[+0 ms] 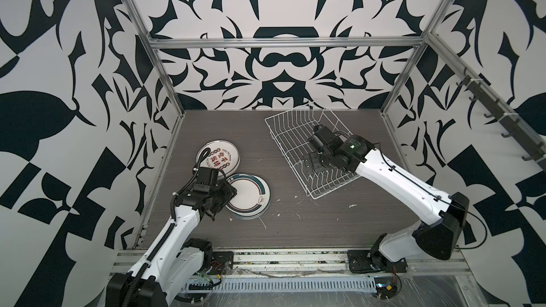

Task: Unload the plates from the dish rack
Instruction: Place the plate among the plates.

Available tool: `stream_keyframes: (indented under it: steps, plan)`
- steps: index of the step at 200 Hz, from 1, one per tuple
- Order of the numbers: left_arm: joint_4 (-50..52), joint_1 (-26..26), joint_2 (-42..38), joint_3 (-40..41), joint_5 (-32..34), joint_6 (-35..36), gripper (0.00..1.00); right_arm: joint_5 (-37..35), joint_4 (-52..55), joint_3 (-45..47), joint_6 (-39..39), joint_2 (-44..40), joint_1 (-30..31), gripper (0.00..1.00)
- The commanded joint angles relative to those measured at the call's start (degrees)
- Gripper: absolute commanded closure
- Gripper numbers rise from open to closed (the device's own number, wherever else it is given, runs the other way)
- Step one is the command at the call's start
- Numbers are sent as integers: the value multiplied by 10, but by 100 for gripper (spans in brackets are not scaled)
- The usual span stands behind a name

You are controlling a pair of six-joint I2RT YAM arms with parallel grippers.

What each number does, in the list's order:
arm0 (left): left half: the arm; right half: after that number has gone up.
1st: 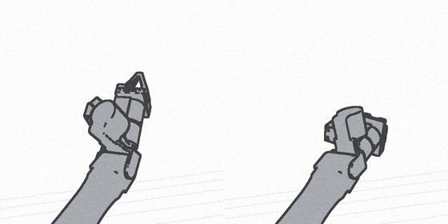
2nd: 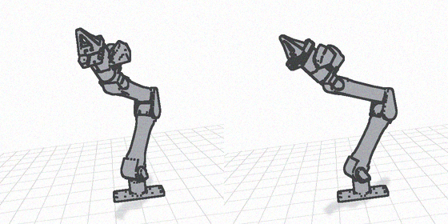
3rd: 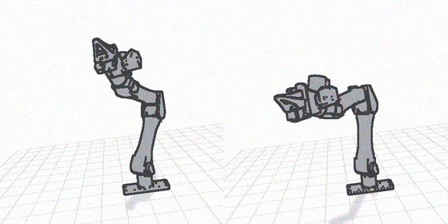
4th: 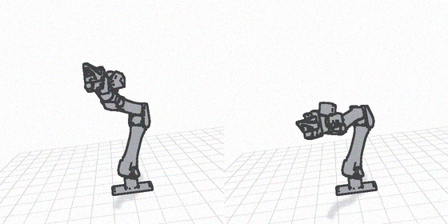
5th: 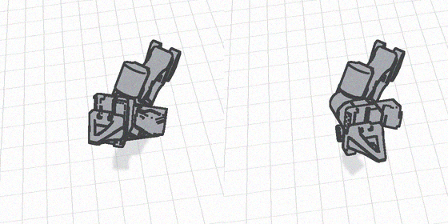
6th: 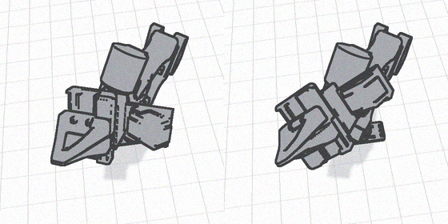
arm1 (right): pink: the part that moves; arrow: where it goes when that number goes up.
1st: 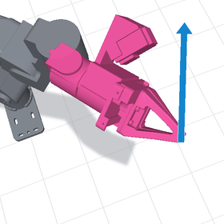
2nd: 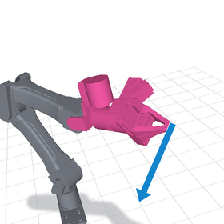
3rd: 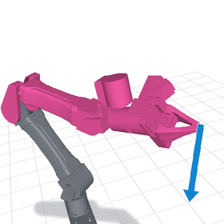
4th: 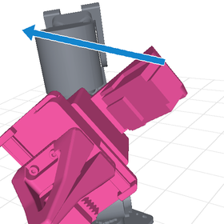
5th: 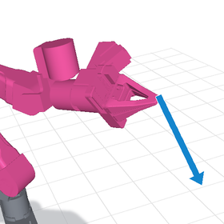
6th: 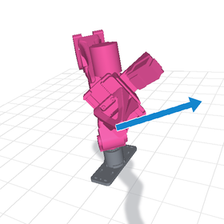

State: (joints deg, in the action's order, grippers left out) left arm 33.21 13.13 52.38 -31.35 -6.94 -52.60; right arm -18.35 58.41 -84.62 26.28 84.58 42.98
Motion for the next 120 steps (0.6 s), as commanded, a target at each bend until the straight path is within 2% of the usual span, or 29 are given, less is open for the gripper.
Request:
stream_keyframes:
  steps: [1,43,91,93,98,100,120]
  plan:
    - [-4,-2,5,-8,-6,0,39,-1,-5,6,-7,-18,-4,0]
    - [-5,-2,9,-10,-7,1,29,0,-7,7,-6,-18,-6,0]
    - [-5,-2,16,-14,-8,2,25,2,-8,9,-8,-20,-8,0]
    - [-6,-2,16,-14,-9,2,24,2,-8,9,-7,-20,-8,0]
    - [-5,-2,18,-16,-9,2,3,2,-8,9,-8,-20,-8,0]
    - [-5,-2,19,-16,-9,2,0,2,-7,8,-8,-20,-8,0]
    - [-5,-2,24,-18,-11,4,1,3,-8,9,-9,-20,-10,0]
